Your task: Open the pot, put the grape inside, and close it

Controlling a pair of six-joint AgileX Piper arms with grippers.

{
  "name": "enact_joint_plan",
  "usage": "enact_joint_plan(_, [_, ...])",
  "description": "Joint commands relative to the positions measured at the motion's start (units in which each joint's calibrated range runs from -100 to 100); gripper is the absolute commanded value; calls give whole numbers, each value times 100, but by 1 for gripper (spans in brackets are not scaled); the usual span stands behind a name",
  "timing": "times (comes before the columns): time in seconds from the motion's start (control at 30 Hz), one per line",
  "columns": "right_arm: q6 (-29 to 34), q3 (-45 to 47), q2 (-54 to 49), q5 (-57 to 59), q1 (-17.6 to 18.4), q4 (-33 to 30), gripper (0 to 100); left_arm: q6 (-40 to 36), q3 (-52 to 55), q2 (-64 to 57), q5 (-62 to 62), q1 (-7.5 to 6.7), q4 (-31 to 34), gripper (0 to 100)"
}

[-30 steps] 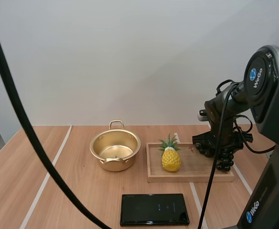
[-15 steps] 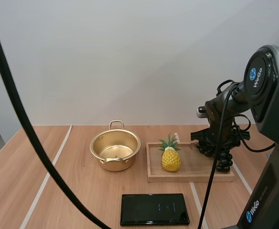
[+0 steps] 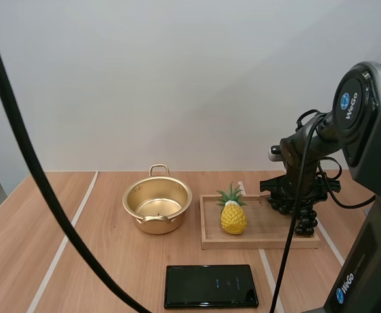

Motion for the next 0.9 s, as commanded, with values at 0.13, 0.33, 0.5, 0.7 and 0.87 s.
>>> enact_joint_plan(0.13, [-199, 22, -15, 1087, -24, 757, 25, -40, -16, -17, -72, -6, 16, 0])
enact_joint_plan(0.33, [-194, 22, -28, 1439, -24, 705, 0, -40, -16, -41, -74, -6, 16, 0])
enact_joint_plan(0.5, [-194, 8, -201, 1660, -24, 430, 0, -40, -16, -41, 4, -6, 30, 0])
enact_joint_plan(0.7, [43, 8, -870, 1517, -24, 428, 0, -40, -16, -41, 4, -6, 30, 0])
enact_joint_plan(0.87, [398, 8, -1541, 1175, -24, 597, 0, -40, -16, -41, 4, -6, 30, 0])
